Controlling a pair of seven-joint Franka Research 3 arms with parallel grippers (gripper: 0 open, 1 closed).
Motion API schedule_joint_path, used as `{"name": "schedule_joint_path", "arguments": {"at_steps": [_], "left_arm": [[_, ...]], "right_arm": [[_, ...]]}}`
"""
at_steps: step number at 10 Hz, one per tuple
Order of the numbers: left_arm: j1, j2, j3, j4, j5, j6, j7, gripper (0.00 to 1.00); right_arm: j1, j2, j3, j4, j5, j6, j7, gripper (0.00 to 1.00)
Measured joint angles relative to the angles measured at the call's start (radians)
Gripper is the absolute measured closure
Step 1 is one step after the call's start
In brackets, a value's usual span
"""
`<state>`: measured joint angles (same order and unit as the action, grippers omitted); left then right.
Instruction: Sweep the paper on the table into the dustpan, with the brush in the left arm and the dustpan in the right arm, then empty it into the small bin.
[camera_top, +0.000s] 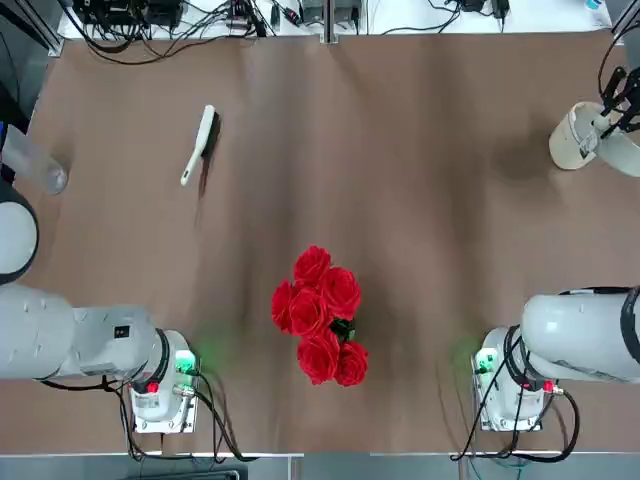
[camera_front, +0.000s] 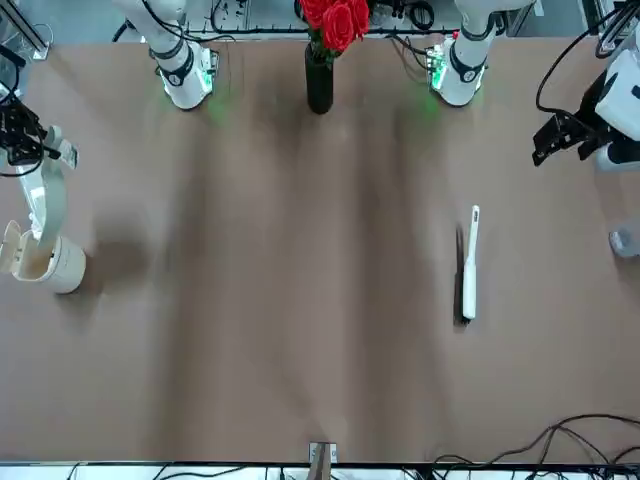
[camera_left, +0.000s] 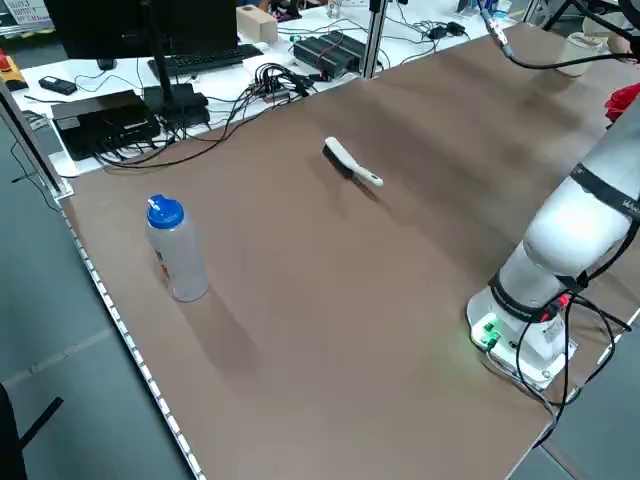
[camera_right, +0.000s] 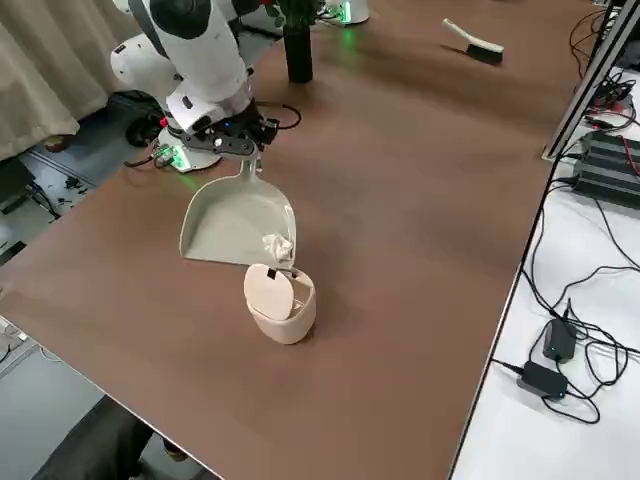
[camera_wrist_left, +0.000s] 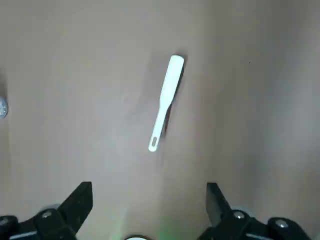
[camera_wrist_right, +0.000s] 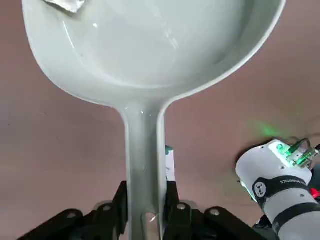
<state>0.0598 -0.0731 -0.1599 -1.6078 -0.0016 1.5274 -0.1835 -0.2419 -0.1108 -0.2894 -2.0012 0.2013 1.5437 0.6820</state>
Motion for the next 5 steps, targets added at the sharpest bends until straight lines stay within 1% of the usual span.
{"name": "schedule_joint_path", "arguments": {"at_steps": [3,5], "left_arm": [[0.0,0.0,0.001,0.0,0.0,0.0,0.0,0.0],[0.0,0.0,0.001,0.0,0.0,0.0,0.0,0.0]], "right_arm": [[-0.005,0.001,-0.003,0.0,0.0,-0.026,-0.063,0.67],[-0.013,0.003,-0.023,0.0,0.0,-0.045,-0.101,0.67]]}}
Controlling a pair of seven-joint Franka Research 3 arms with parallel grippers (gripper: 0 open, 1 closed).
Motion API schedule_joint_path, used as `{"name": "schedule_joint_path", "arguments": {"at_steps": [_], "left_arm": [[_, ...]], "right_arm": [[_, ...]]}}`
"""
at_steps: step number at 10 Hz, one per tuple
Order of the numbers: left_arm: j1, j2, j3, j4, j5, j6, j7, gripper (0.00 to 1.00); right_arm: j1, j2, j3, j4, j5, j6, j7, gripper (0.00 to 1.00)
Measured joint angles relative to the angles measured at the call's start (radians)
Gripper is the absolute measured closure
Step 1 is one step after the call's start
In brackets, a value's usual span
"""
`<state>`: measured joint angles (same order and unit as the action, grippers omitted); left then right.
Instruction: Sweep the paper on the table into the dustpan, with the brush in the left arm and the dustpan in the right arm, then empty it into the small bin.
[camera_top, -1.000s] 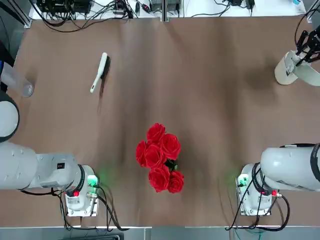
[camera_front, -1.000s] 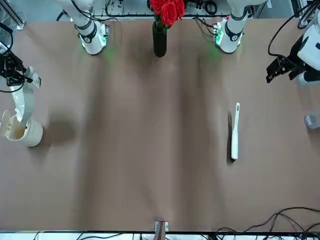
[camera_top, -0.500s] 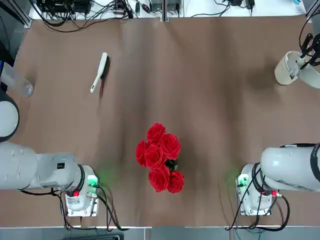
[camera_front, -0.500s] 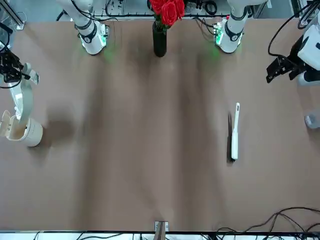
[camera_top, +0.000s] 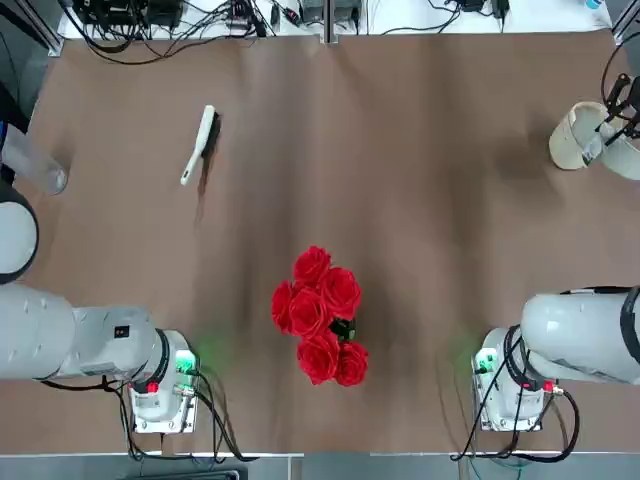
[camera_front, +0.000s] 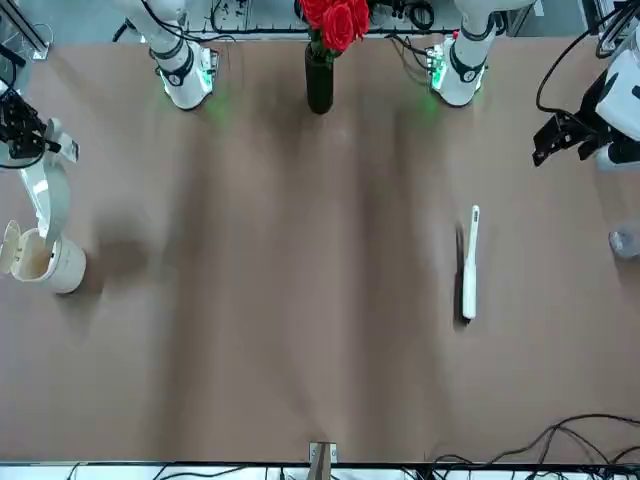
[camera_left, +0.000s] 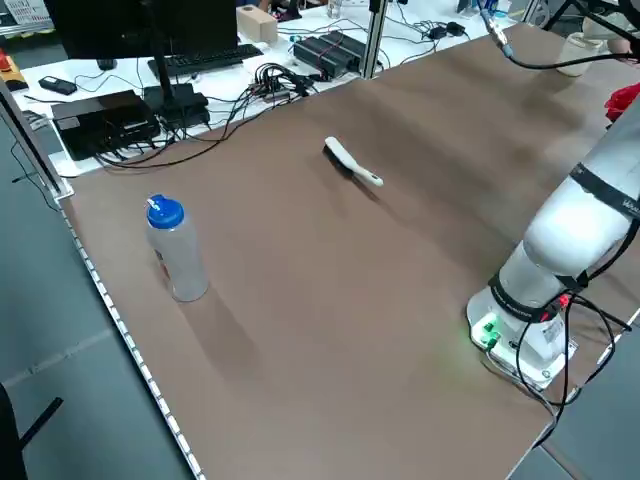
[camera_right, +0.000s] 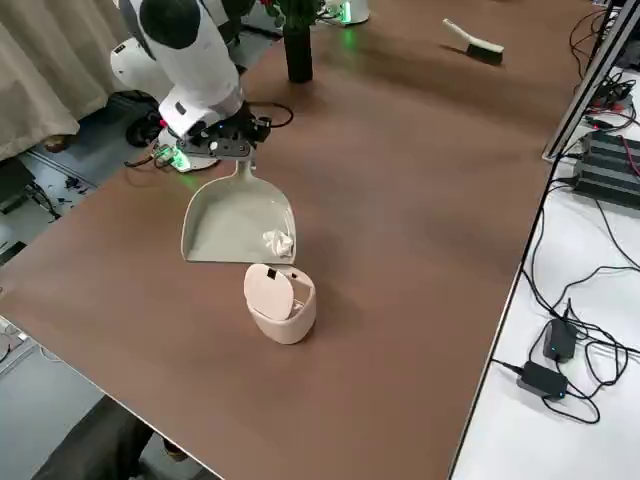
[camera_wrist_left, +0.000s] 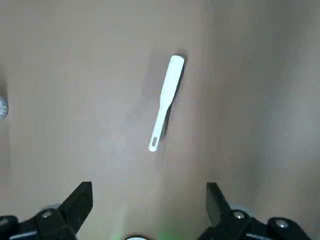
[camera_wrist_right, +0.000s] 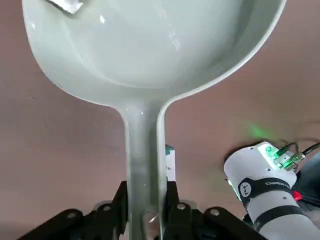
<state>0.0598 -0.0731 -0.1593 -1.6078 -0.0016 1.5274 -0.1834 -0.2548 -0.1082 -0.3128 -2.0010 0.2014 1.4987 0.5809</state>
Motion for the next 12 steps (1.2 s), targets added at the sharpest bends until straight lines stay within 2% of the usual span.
{"name": "schedule_joint_path", "arguments": {"at_steps": [2,6,12], "left_arm": [[0.0,0.0,0.0,0.0,0.0,0.0,0.0,0.0],[0.0,0.0,0.0,0.0,0.0,0.0,0.0,0.0],[0.0,0.0,0.0,0.004,0.0,0.0,0.0,0.0]], "right_arm": [[-0.001,0.008,-0.007,0.011,0.0,-0.004,-0.002,0.67],[-0.007,0.098,-0.008,0.136,0.0,-0.103,0.023,0.67],[-0.017,0.162,-0.01,0.195,-0.001,-0.162,0.023,0.67]]}}
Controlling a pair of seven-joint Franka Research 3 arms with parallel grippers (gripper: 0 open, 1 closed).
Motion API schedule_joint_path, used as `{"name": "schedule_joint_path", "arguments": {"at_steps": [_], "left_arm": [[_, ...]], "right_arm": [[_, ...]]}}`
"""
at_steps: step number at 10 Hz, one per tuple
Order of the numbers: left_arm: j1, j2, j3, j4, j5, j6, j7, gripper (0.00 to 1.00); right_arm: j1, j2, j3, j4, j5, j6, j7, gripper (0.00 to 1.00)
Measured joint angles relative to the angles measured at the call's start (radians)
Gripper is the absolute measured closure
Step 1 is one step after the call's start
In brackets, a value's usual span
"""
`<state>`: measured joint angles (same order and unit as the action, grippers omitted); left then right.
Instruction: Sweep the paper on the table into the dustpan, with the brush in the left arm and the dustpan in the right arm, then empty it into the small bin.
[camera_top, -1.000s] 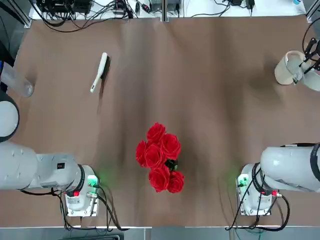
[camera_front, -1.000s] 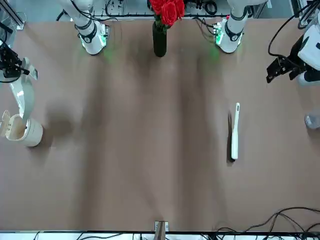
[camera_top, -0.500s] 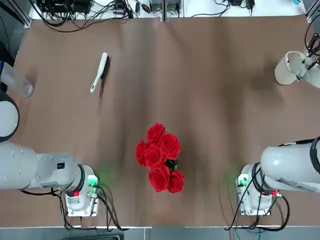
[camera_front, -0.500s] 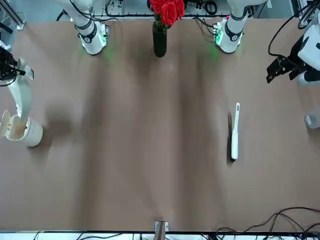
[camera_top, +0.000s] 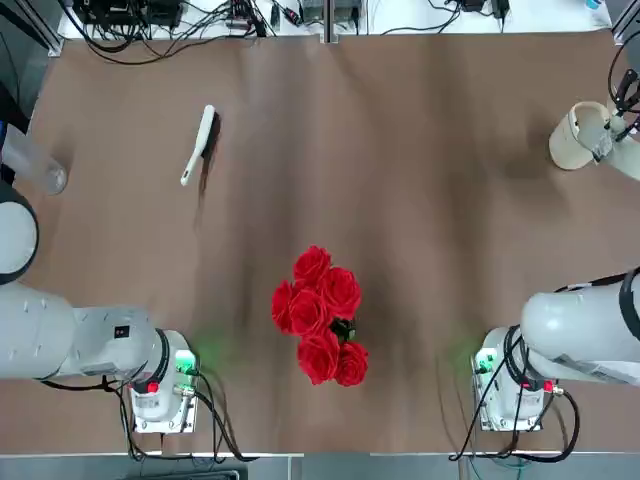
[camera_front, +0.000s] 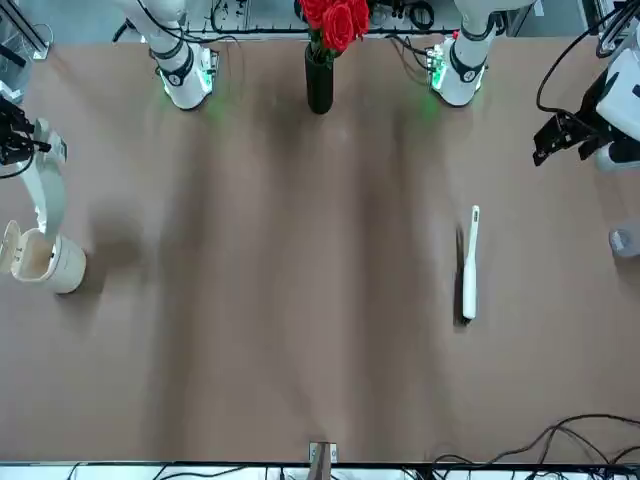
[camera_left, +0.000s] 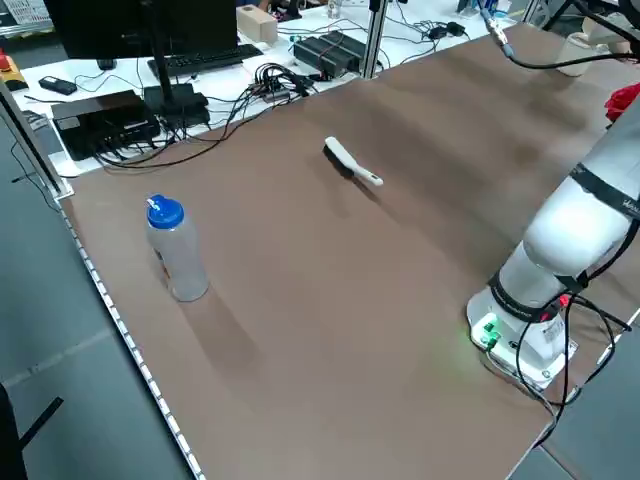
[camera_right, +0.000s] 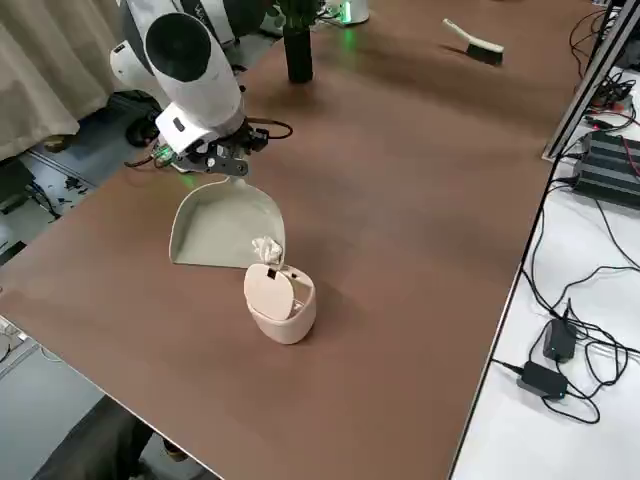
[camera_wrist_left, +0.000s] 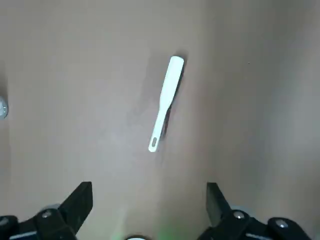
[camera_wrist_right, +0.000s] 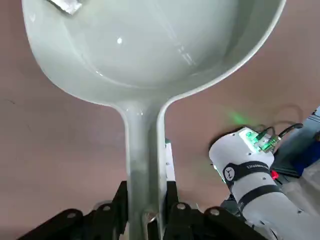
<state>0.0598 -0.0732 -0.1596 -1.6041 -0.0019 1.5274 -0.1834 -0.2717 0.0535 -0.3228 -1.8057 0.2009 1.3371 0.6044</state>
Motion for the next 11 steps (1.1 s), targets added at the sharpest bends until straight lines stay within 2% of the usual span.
{"name": "schedule_joint_path", "arguments": {"at_steps": [4,11], "left_arm": [[0.0,0.0,0.0,0.0,0.0,0.0,0.0,0.0],[0.0,0.0,0.0,0.001,0.0,0.0,0.0,0.0]], "right_arm": [[-0.005,0.03,0.0,0.081,0.0,-0.073,0.0,0.67],[-0.007,0.139,0.001,0.23,-0.015,-0.161,0.0,0.67]]}}
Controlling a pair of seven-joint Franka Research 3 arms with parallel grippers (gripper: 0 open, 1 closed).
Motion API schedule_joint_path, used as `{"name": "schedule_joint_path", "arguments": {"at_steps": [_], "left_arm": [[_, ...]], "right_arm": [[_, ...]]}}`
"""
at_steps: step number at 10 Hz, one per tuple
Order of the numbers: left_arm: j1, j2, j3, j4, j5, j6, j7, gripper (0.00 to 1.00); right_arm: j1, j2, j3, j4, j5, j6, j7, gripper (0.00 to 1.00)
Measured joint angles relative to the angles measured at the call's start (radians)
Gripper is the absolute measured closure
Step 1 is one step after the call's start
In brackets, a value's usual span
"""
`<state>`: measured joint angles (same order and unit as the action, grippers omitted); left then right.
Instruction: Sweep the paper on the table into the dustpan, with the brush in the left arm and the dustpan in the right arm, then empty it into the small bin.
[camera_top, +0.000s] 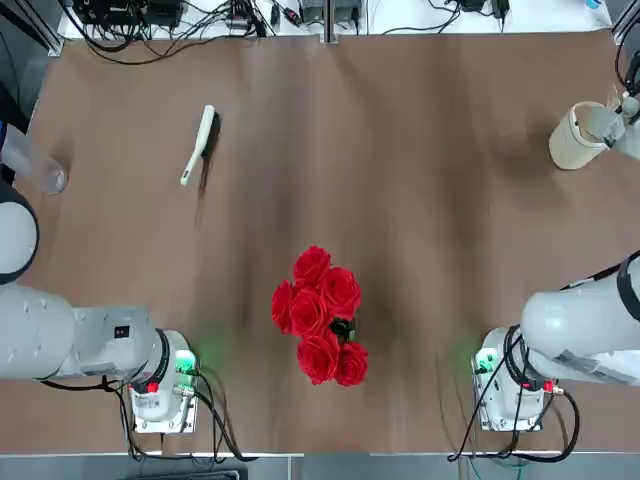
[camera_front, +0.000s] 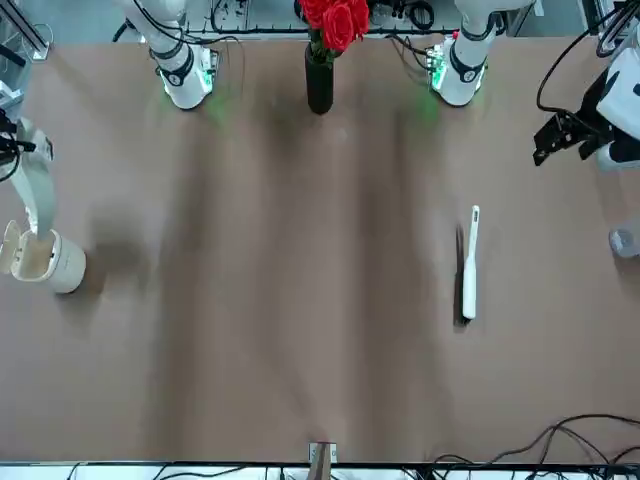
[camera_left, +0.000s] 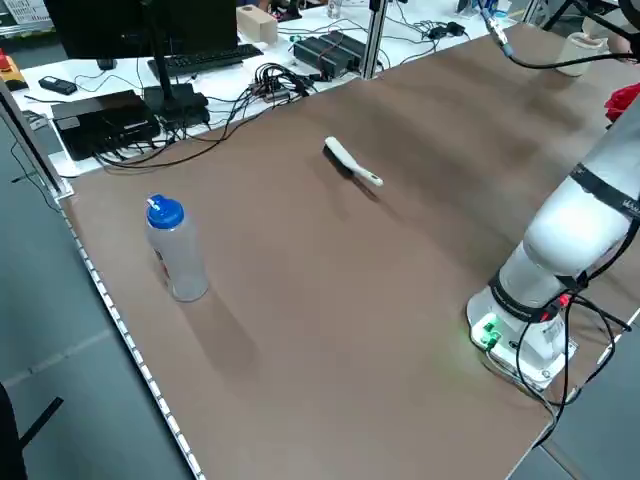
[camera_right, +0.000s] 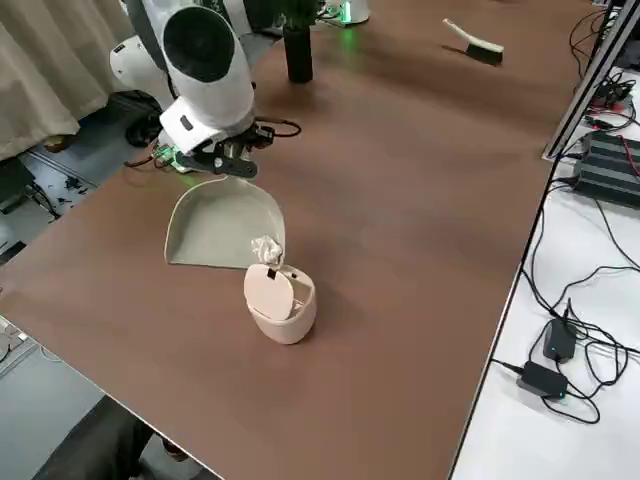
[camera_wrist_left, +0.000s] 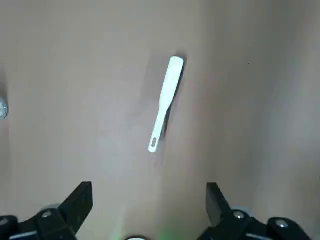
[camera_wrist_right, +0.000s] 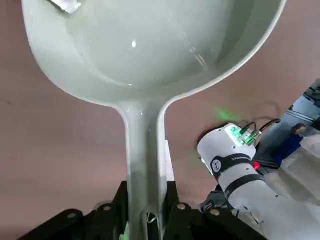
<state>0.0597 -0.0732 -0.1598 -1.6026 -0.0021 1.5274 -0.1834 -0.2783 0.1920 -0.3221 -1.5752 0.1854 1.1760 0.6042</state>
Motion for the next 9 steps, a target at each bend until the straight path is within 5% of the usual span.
{"name": "schedule_joint_path", "arguments": {"at_steps": [9], "left_arm": [[0.0,0.0,-0.001,0.01,0.0,0.0,0.0,0.0]], "right_arm": [[-0.001,0.079,0.049,0.115,-0.048,-0.083,-0.002,0.67]]}}
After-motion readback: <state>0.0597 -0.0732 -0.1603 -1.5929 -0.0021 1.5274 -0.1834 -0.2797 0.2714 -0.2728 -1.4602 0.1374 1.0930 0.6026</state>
